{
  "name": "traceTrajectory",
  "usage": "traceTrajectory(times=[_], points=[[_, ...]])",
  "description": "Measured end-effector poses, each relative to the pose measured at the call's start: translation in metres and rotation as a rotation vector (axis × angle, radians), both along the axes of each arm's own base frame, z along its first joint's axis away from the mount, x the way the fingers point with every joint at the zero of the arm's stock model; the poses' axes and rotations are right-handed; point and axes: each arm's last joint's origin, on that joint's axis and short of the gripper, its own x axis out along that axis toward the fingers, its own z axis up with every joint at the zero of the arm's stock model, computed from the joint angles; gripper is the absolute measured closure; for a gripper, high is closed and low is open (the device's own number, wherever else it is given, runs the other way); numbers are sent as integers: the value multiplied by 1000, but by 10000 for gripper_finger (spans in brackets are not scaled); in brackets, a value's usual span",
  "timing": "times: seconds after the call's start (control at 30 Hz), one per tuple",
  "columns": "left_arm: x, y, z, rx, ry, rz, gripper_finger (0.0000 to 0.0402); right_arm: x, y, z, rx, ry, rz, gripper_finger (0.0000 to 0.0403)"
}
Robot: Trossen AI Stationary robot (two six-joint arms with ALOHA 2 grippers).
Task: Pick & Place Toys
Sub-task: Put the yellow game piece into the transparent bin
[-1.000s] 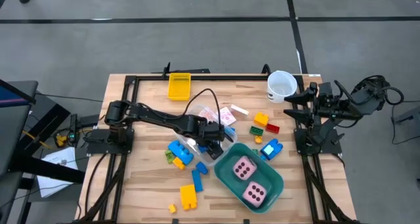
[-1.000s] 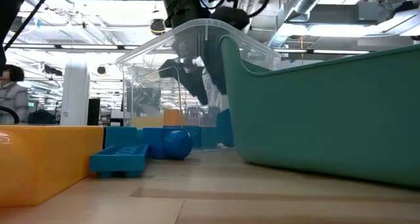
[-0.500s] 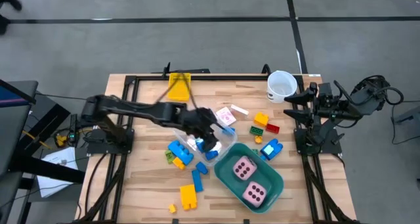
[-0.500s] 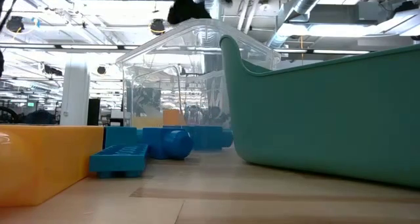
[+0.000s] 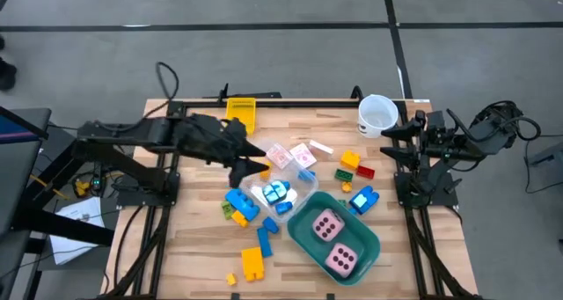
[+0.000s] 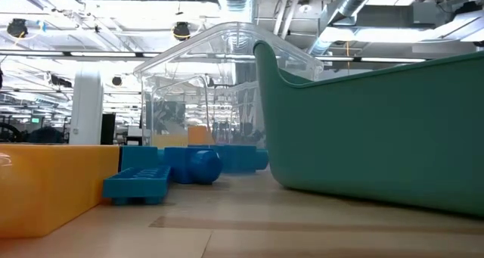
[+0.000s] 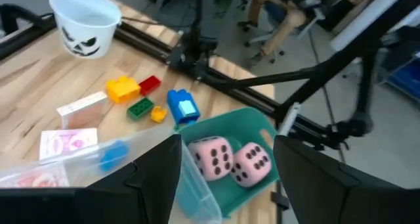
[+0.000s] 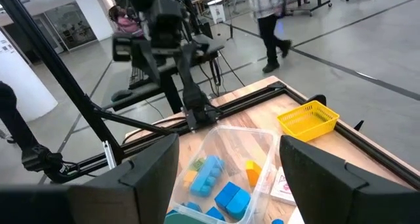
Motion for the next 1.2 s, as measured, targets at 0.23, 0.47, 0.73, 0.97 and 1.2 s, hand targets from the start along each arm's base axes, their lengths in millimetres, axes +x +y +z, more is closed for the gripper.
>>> traceTrajectory(times=[0.23,0.47,0.73,0.97,1.2], points=[[-25,-8,9,-9,-3,-51,164,0,0,0,0,0,0,148],[-33,-26,-5,-47,137,-97,165,0,0,0,3,-1,-1,148],[-30,-46,-64,-168,335,-31,165,0,0,0,2,0,-1,148],[-42,-85,-139,-364,521,-48,165,0,0,0,7,0,1,148],[-69,-149,-186,-644,492,-277,165,0,0,0,9,0,1,148]])
